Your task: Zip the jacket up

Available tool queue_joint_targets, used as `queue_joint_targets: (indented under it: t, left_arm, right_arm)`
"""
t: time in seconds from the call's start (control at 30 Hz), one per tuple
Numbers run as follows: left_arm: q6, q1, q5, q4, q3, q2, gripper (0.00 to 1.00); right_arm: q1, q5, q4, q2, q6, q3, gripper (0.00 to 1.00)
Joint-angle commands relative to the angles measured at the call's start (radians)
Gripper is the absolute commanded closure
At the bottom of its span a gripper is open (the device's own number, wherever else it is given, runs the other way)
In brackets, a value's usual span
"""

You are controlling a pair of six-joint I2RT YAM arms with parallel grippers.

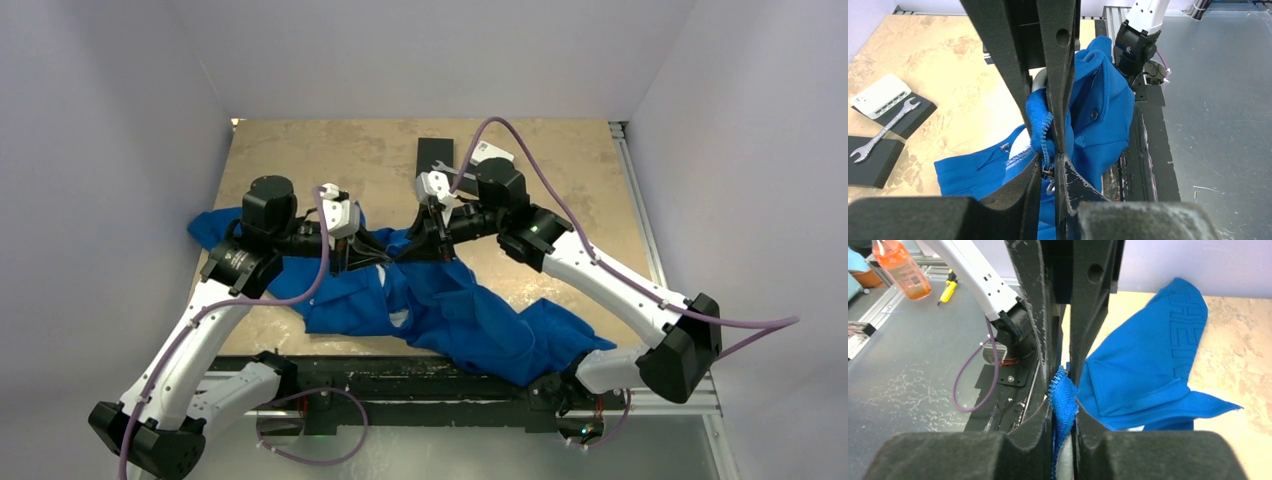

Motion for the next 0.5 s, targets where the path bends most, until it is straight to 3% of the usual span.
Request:
queue_joint_targets:
  t: [0.0, 0.07, 0.13, 0.17, 0.33, 0.47]
  left_arm:
    - [0.044, -0.006, -0.032, 0.005, 0.042, -0.037, 1.00]
    - [0.067, -0.006, -0.052, -0.013, 0.047, -0.042, 1.00]
    - [0.066, -0.006, -0.042, -0.016, 0.046, -0.046, 1.00]
    - [0.063, -0.006, -0.036, -0.017, 0.046, -0.047, 1.00]
    - [0.061, -0.006, -0.042, -0.013, 0.035, -0.059, 1.00]
    - [-0.014, -0.006, -0.058, 0.056, 0.003, -0.079, 1.00]
  right_arm:
    - [0.000, 0.063, -0.042, -0.040, -0.044, -0.001, 0.77]
    - [0.000, 0.079, -0.016, -0.050, -0.036, -0.017, 0.53]
    - [0.000, 0.089, 0.043, -0.048, -0.004, -0.027, 0.36]
    - [0.001, 0.096, 0.074, -0.043, 0.006, -0.030, 0.34]
    - [0.001, 0.080, 0.278, -0.034, 0.115, -0.076, 0.41]
    - [0.000, 0.062, 0.442, -0.050, 0.231, -0.163, 0.53]
